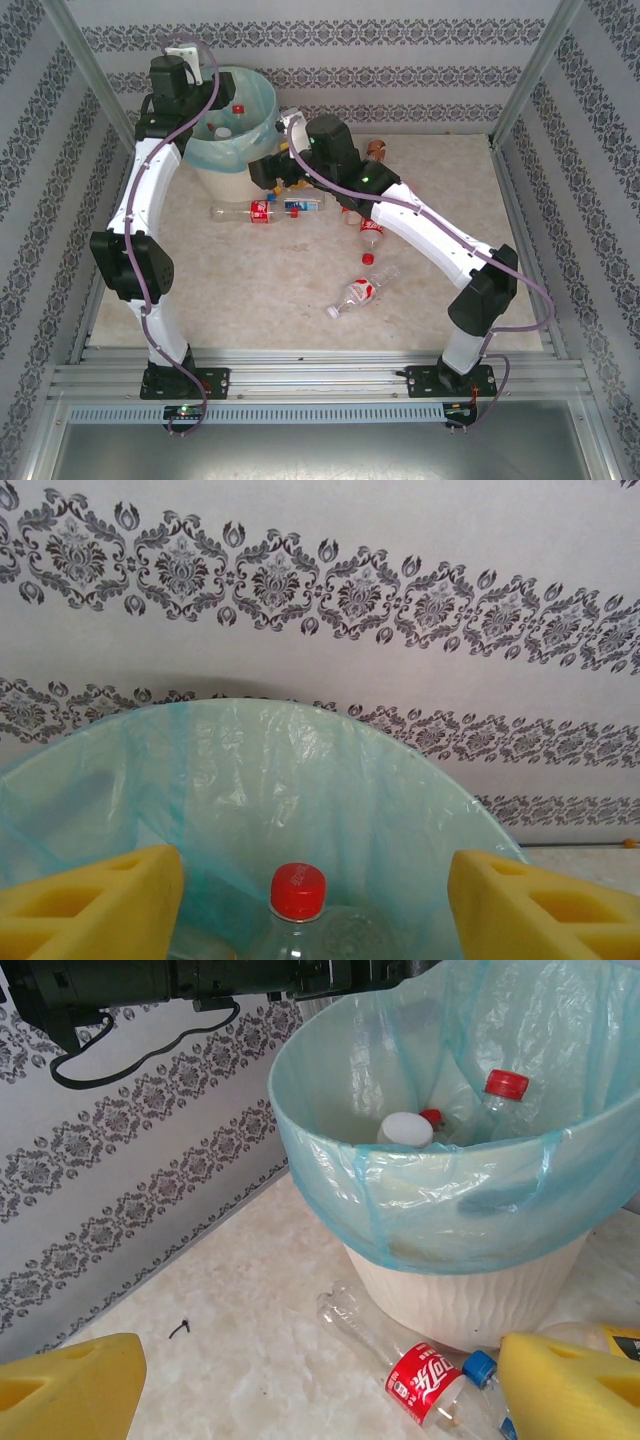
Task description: Put the plastic bottles in the bin
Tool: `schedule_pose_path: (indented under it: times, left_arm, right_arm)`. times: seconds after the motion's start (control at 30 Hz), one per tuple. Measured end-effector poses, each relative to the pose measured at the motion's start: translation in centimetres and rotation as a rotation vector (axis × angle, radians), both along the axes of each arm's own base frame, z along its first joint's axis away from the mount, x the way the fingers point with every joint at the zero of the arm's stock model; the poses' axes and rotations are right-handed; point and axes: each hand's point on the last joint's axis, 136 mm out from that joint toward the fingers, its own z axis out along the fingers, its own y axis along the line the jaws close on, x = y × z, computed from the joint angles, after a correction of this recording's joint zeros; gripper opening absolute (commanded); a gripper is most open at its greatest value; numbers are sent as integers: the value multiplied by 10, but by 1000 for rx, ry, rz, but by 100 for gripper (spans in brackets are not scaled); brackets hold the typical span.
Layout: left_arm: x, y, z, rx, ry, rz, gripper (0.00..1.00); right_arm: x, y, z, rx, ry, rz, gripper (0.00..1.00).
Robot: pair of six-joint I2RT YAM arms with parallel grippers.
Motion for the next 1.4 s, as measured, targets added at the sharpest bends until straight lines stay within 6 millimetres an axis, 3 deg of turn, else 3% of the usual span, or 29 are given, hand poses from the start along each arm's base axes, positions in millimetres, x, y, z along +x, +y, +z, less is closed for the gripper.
schedule_pose_path:
  times: [0.17,0.4,0.57,0.63,0.73,0.8,0.9,0.97,1.03,1.1,1.27,1.33,1.4]
  left_arm:
    - [-1,-3,0,-15,1,-12,60]
    - [-2,-3,1,-15,3,-13,58]
    - [-17,-6,18,-19,-11,-32,58]
    - [-33,-9,33,-20,-31,-40,58]
    - [-73,-25,56,-10,-71,-75,59]
    - [-108,-52,69,17,-107,-139,60]
    - [-158,-101,69,59,-144,-281,60]
    - [-187,-127,54,73,-149,-385,60]
    - [-209,-141,25,85,-128,-468,60]
    - [-228,-148,-19,105,-82,-543,61]
    - [-280,-167,-125,208,47,-753,80]
    - [-304,-179,-145,273,65,-866,92]
    - [-330,-193,-150,341,42,-994,100]
  right_arm:
    - [-1,-1,-3,-1,7,-4,91]
    - [-2,-3,-3,0,13,-7,90]
    - [-13,-17,-1,-25,1,-9,89]
    - [-23,-32,3,-34,-6,-18,89]
    - [-36,-69,6,-49,-11,-67,87]
    - [-44,-101,4,-74,-16,-118,86]
    - [-65,-141,-13,-152,-38,-139,87]
    - [-89,-156,-34,-235,-63,-82,90]
    - [-116,-166,-59,-328,-89,10,93]
    - [-139,-177,-83,-424,-124,91,96]
    - [-167,-201,-147,-681,-175,267,98]
    - [-172,-208,-177,-793,-158,349,98]
    - [-176,-215,-209,-902,-126,428,98]
